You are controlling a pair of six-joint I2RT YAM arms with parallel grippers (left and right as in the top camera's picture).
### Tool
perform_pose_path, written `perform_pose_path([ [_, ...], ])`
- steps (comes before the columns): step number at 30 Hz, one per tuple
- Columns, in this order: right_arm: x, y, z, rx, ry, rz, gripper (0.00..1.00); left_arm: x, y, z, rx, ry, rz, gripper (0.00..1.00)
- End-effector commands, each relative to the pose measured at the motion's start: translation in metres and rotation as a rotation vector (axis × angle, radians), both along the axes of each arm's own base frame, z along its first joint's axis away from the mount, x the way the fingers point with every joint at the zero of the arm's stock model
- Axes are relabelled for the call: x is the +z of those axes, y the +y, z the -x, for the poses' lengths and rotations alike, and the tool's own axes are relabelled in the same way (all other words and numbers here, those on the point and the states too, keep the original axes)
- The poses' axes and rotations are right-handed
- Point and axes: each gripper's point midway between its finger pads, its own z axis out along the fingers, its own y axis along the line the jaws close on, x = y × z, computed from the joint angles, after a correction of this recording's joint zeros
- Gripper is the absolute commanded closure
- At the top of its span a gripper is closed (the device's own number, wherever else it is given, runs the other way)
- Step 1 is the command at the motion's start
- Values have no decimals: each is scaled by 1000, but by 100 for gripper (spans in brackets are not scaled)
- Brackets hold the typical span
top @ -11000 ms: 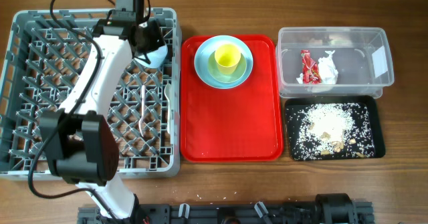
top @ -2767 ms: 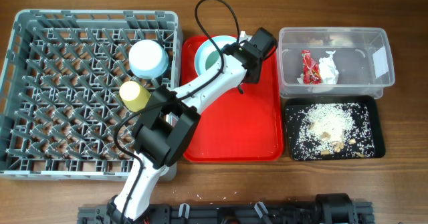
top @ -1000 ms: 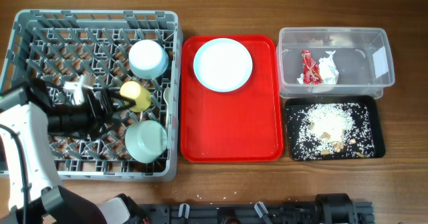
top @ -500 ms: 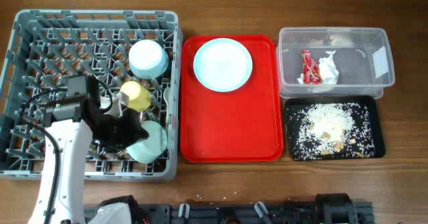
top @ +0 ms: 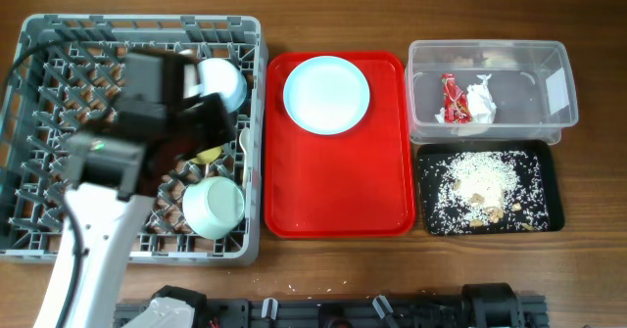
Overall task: Sort waste into correct bins and load items into the dishwasher rack
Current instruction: 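Reach the left gripper to the light-blue plate on the tray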
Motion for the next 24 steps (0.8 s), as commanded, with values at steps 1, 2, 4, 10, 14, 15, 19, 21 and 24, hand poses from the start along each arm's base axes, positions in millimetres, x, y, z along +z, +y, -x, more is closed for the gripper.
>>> perform_pose_path([
  [1,2,-2,1,-15,-4,1,0,-21,-81,-40,-137,-91,-41,96],
  [2,2,-2,1,-16,-3,1,0,-31,-102,-54,-157,-120,-56,96],
  [4,2,-2,1,-16,-3,1,0,-72,-145,-85,-194,-151,-81,96],
  [10,2,-2,1,-16,-4,1,0,-231,-186,-109,-259,37,-131,96],
  [14,2,-2,1,-15,-4,1,0,-258,-184,-44,-364,313,-121,96],
  [15,2,-2,1,-16,-3,1,0,-260,-182,-33,-376,358,-122,96],
  [19,2,-2,1,-16,-3,1,0,-231,-188,-5,-460,391,-105,96],
  [21,2,-2,1,-16,-3,1,0,-195,-196,-11,-467,266,-108,90],
  [24,2,-2,1,-15,-3,1,0,-176,-214,-17,-469,157,-101,80],
])
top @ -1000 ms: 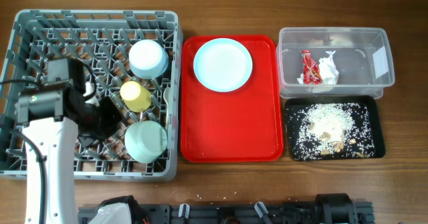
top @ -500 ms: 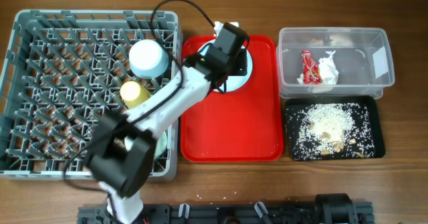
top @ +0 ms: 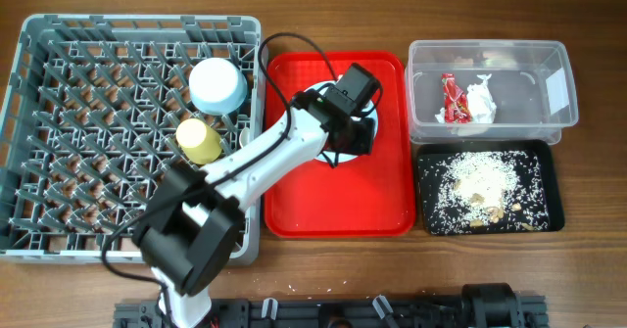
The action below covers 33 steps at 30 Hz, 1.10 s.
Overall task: Sort waste into correct bins and load items into the dishwasher rack
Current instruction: 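Reach the left gripper to the light-blue plate on the tray, then lift the light-blue plate and stand it upright in the rack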
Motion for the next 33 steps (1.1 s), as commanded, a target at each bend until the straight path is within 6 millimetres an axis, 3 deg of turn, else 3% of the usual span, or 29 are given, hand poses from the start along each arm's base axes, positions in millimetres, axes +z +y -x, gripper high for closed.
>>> perform_pose_path([
  [1,2,-2,1,-16,-3,0,0,14,-23,1,-29,-106,15,75],
  [2,2,-2,1,-15,-3,1,0,4,-30,-1,-34,-150,-22,66],
  [5,2,-2,1,-16,-2,0,0,-22,-42,-7,-35,-213,-79,60],
  [11,2,-2,1,-16,-3,0,0,-59,-37,-40,41,-346,-187,75],
  [14,2,-2,1,-16,-2,0,0,-61,-37,-40,41,-348,-189,77],
  [17,2,-2,1,-16,-3,1,0,-47,-40,-39,40,-362,-172,77],
  [21,2,-2,1,-16,-3,0,0,19,-45,-49,77,-455,-60,78],
  [23,2,-2,1,-16,-3,0,0,22,-39,-53,89,-470,-74,78],
  [27,2,-2,1,-16,-3,0,0,-11,-28,-63,107,-439,-135,78],
  [30,2,-2,1,-16,-3,0,0,-49,-15,-70,120,-393,-191,78],
  [33,2,-2,1,-16,-2,0,0,-78,-12,-64,102,-345,-226,78],
])
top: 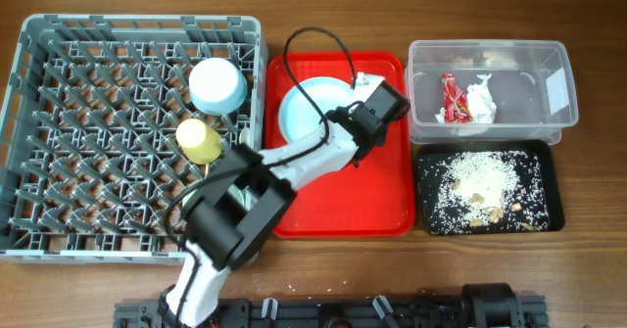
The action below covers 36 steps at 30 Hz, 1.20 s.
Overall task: Sort waste into correct bins and load items into the dishwasher rack
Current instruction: 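Lift the light-blue plate and stand it upright in the rack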
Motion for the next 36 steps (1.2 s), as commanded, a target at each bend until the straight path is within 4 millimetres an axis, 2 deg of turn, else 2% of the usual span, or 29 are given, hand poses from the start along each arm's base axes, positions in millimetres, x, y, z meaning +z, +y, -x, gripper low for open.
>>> perform_pose_path([
  [1,2,-2,1,-16,-3,0,0,-30,5,6,-9,48,-47,78],
  [2,2,-2,1,-16,-3,0,0,-31,5,7,-11,53,-47,79],
  [3,2,-2,1,-16,-3,0,0,-31,5,7,-10,52,-48,94],
  [6,2,-2,1,-16,-3,0,0,-26,5,5,-9,45,-41,96],
  [8,2,-2,1,-16,-3,0,0,2,3,3,-9,14,-8,96],
  [9,2,-2,1,-16,-3,0,0,29,2,3,-6,-12,30,96],
  [10,2,-2,1,-16,-3,0,0,66,2,4,-12,-36,88,96],
  [11,2,-2,1,-16,-3,0,0,89,2,6,-21,-48,130,96],
  [12,2,-2,1,-16,-3,0,0,134,6,11,-43,-65,224,96],
  [13,2,-2,1,-16,-4,0,0,169,13,16,-63,-72,303,96],
  [15,2,-2,1,-16,-3,0,0,224,37,25,-92,-75,440,96],
  [16,2,-2,1,-16,-3,0,0,261,64,29,-116,-58,565,96],
  [18,2,-2,1,-16,-3,0,0,283,101,21,-107,-45,673,96],
  [24,2,-2,1,-16,-3,1,0,291,196,-31,-49,24,989,96],
  [26,2,-2,1,-16,-3,0,0,295,212,-41,-129,48,1112,96],
  [28,2,-2,1,-16,-3,0,0,291,225,-53,-173,94,1215,96],
  [31,2,-2,1,-16,-3,0,0,261,241,-72,-112,150,1258,96],
  [34,2,-2,1,-16,-3,0,0,240,241,-78,-90,202,1275,96],
  [36,2,-2,1,-16,-3,1,0,234,241,-81,-77,212,1276,96],
])
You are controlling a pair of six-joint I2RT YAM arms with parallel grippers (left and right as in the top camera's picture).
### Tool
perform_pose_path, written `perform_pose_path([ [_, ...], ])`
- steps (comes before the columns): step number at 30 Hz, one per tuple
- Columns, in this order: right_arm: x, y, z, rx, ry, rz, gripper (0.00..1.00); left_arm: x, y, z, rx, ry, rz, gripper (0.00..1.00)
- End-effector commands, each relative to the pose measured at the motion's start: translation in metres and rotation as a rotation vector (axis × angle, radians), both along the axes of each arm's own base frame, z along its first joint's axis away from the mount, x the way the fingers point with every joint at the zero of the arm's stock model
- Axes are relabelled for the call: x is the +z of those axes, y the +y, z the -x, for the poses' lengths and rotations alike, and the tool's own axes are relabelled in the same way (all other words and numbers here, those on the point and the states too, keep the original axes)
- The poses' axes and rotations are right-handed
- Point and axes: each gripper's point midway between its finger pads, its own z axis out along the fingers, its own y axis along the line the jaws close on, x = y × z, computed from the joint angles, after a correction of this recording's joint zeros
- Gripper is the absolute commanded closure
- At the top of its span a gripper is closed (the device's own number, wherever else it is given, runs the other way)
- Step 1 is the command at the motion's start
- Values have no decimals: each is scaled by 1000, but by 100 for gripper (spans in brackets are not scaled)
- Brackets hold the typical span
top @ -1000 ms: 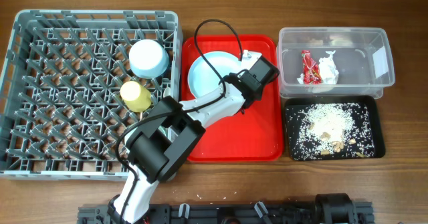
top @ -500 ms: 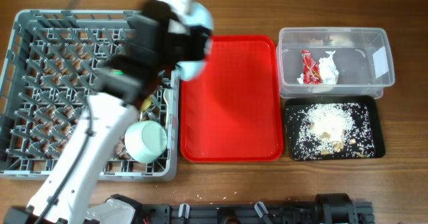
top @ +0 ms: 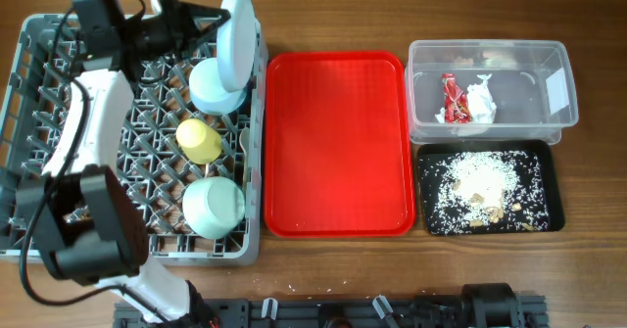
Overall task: Sort waste into correct bins and load items into the dishwasher rack
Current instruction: 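Lift the light-blue plate and stand it upright in the rack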
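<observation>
A pale blue plate (top: 238, 34) stands on edge at the back right corner of the grey dishwasher rack (top: 39, 122). My left gripper (top: 208, 18) reaches in from the rack's back left and is shut on the plate's rim. In the rack sit a light blue cup (top: 216, 88), a yellow cup (top: 199, 140) and a pale green cup (top: 214, 207). The red tray (top: 336, 142) has nothing on it. The right gripper is out of view.
A clear plastic bin (top: 487, 88) at the right holds a red wrapper (top: 453, 100) and crumpled white paper (top: 481, 101). In front of it a black tray (top: 487, 186) holds rice and food scraps. The left arm lies along the rack's left side.
The plate was flat on the red tray with my left gripper at its right rim; now it stands on edge in the rack, held. A pale green cup now shows at the rack's front.
First my left arm hung over the rack while the plate lay on the red tray. Then the arm reached across the tray onto the plate, then to its right rim. Now the tray is bare and the plate stands in the rack's back right corner.
</observation>
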Motion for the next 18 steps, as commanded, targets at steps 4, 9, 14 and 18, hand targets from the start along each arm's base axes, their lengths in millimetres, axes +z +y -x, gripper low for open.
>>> perform_pose_path([
  [4,2,-2,1,-16,-2,0,0,-19,5,-6,55,116,4,96],
  [9,2,-2,1,-16,-2,0,0,-41,10,-13,102,181,-19,96],
  [14,2,-2,1,-16,-2,0,0,-50,17,-20,159,196,-57,96],
  [18,2,-2,1,-16,-2,1,0,-68,29,-25,247,243,-133,96],
])
